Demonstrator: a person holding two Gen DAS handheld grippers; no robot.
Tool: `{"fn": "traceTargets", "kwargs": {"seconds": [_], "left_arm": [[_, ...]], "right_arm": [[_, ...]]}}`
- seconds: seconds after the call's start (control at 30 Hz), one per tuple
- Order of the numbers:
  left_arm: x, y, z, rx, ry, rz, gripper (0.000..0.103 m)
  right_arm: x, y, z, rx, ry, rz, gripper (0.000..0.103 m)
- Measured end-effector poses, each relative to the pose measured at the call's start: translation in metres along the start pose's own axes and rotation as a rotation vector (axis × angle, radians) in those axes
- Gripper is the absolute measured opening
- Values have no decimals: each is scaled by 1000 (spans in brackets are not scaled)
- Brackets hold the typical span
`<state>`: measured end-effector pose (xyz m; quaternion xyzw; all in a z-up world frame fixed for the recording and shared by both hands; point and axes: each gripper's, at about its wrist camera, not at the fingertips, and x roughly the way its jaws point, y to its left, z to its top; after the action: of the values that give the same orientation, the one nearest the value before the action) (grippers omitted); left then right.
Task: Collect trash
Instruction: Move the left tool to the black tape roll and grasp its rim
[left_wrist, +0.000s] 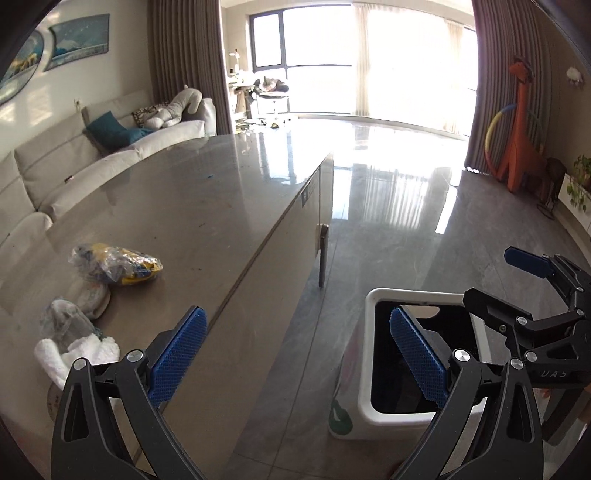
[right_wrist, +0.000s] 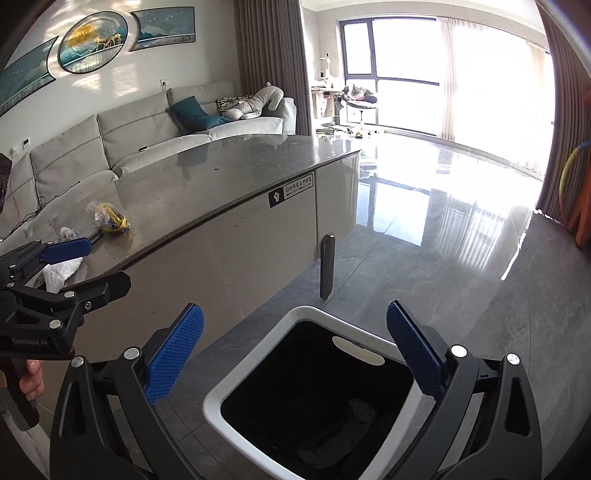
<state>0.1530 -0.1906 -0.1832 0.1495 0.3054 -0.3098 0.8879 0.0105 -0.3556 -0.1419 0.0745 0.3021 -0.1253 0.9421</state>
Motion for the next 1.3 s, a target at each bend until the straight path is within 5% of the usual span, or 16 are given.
{"fn": "traceTargets", "kwargs": {"seconds": [0.3, 0.57, 0.8, 1.3], "left_arm": [[-57, 88, -4, -142, -19, 202, 98], [-91, 160, -14, -261, 4, 252, 98], [-83, 193, -48, -409, 75, 316, 98], [-40, 218, -86, -428, 205, 351, 97]], "right_arm": [[-2, 67, 39, -99, -60, 125, 99], [-2, 151, 68, -195, -102, 257, 99], [6, 202, 74, -261, -103, 281, 99], [25, 229, 59, -285, -51, 306, 99]]}}
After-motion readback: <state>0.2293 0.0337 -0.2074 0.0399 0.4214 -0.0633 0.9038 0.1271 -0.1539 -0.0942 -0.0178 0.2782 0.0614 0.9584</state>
